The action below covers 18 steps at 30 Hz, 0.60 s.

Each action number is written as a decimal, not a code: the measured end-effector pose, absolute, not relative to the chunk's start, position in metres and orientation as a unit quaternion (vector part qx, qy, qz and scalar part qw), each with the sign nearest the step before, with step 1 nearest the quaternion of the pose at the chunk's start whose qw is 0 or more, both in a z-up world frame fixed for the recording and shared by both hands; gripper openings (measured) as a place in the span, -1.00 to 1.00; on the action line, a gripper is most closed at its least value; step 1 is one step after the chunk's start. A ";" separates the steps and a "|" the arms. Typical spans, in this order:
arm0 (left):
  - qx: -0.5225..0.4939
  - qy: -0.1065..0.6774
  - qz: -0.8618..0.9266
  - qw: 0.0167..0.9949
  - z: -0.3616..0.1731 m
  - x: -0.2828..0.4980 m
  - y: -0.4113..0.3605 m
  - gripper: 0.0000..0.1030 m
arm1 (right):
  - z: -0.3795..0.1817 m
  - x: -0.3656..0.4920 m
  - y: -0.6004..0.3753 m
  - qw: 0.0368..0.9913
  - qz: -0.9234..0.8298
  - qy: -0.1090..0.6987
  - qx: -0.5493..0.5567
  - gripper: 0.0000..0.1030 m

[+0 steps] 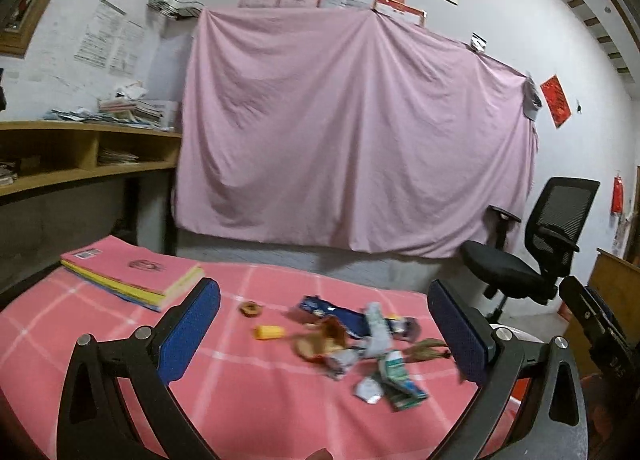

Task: Collect trash
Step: 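Move both tools back over the table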

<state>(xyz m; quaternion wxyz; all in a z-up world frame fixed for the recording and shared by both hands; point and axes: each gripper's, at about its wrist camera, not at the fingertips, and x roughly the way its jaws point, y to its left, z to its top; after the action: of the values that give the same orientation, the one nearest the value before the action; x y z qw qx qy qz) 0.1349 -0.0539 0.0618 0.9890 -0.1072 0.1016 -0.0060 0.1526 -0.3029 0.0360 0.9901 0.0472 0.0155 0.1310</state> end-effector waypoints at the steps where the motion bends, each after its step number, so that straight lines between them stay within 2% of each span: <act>1: -0.107 0.100 -0.003 0.989 0.061 0.133 -0.050 0.98 | 0.035 0.154 -0.297 0.990 0.138 0.018 0.040 1.00; 7: -0.087 0.092 0.016 0.992 0.056 0.134 -0.038 0.98 | 0.029 0.163 -0.269 0.986 0.161 0.046 0.009 1.00; 16: -0.060 0.146 0.007 0.987 0.034 0.156 -0.027 0.98 | 0.010 0.195 -0.248 0.966 0.195 0.167 0.004 1.00; 17: -0.059 0.159 0.003 0.985 0.031 0.160 -0.028 0.98 | 0.007 0.199 -0.247 0.961 0.203 0.186 0.009 0.98; 18: -0.060 0.172 -0.001 0.983 0.028 0.164 -0.027 0.97 | 0.005 0.204 -0.247 0.956 0.211 0.204 0.013 0.87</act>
<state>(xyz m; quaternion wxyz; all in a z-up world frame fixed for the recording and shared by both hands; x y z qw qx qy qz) 0.1638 -0.0275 0.0278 0.9833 -0.0600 0.1721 -0.0007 0.2036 -0.2469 0.0046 0.9560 0.0132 0.2035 0.2108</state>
